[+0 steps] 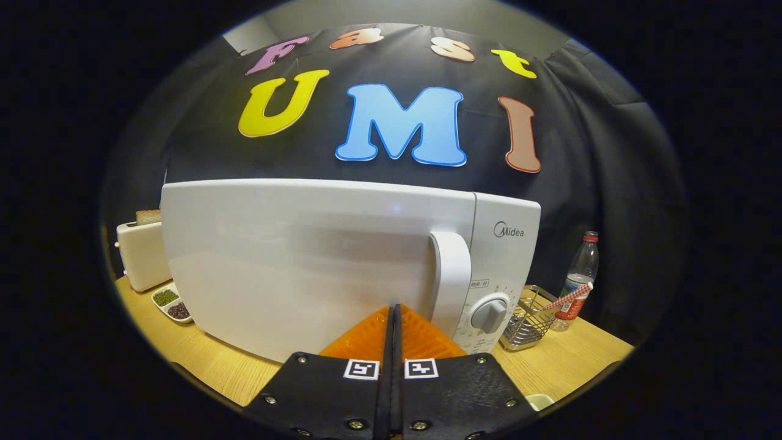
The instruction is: Open the microwave, put the food inside, and close the microwave door.
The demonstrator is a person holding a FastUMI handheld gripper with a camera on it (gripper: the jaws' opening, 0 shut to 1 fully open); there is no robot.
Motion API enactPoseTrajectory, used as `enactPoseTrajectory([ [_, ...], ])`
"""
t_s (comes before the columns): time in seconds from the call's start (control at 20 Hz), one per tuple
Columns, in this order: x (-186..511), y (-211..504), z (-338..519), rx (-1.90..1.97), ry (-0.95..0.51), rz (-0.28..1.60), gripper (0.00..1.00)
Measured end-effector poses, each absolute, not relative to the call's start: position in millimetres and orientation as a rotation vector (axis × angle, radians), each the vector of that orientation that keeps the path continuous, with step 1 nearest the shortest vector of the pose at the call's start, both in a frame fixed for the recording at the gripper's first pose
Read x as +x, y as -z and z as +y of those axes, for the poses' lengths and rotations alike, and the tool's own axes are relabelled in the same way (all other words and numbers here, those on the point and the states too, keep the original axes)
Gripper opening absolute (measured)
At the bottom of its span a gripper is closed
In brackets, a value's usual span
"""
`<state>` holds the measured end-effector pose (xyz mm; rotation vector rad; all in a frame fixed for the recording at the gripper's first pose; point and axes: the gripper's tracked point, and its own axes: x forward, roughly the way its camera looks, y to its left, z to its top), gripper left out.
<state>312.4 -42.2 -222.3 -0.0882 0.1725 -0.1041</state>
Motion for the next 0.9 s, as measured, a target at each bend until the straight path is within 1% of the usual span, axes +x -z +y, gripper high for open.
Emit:
enactPoseTrajectory([
  [0.15, 299.7, 212.8, -34.6, -0.029, 0.082, 0.196, 0.01],
  [0.3, 278.8, 181.8, -24.7, -0.037, 0.072, 0.148, 0.01],
  [0.55, 219.3, 150.8, 0.6, -0.015, 0.043, 0.101, 0.01],
  [0.7, 183.0, 149.5, 13.3, -0.024, 0.016, 0.123, 0.01],
  [0.9, 136.9, 133.5, 32.2, 0.042, -0.036, 0.087, 0.01],
])
